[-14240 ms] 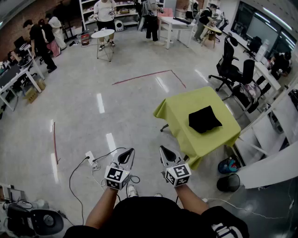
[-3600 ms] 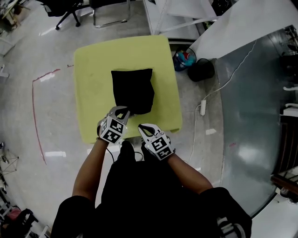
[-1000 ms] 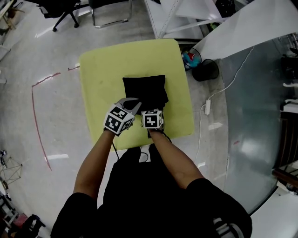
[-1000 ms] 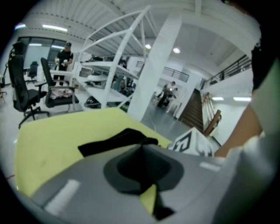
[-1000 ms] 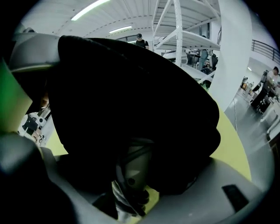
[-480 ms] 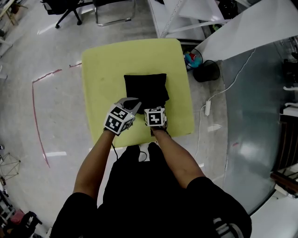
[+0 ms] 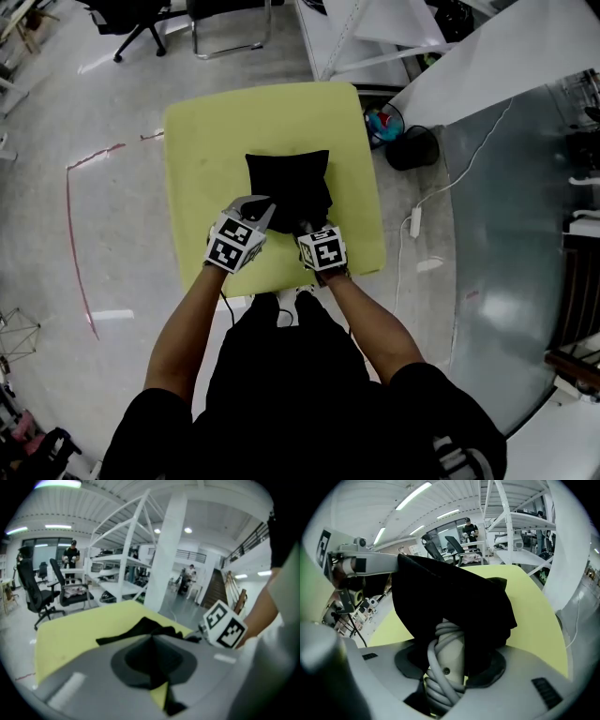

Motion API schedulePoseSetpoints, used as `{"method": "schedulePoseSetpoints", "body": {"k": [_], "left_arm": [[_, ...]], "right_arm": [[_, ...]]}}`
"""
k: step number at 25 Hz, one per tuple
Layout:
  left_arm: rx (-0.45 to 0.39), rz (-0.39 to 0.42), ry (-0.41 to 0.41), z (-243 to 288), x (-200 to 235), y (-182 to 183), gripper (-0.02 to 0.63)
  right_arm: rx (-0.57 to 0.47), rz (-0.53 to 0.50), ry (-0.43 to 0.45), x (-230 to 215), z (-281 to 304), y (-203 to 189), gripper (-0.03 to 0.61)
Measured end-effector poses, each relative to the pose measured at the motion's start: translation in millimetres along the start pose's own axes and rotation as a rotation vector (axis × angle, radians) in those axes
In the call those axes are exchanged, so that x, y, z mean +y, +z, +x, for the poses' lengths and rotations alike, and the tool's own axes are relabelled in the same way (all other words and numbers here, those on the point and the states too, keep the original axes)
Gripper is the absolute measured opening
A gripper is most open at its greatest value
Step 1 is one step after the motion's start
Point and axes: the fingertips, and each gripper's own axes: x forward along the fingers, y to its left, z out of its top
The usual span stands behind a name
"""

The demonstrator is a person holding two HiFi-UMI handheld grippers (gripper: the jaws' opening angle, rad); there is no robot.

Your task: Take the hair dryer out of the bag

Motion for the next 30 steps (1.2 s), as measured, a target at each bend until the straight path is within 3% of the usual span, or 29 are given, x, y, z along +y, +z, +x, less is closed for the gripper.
{"method": "schedulePoseSetpoints", "body": {"k": [11, 17, 30], "left_arm": [[0.039, 0.039, 0.131, -2, 15, -6, 0.014], [0.059, 0.016, 0.175, -4, 26, -8, 0.014], [0.111, 0.032, 0.203, -6, 25, -26, 0.014]], "right_arm": [[0.03, -0.102, 0.223, 14, -36, -24, 0.187], [0.011, -0.125, 0.364, 19, -55, -32, 0.187], [-0.138, 0.112, 0.659, 31, -89, -26, 0.187]]}}
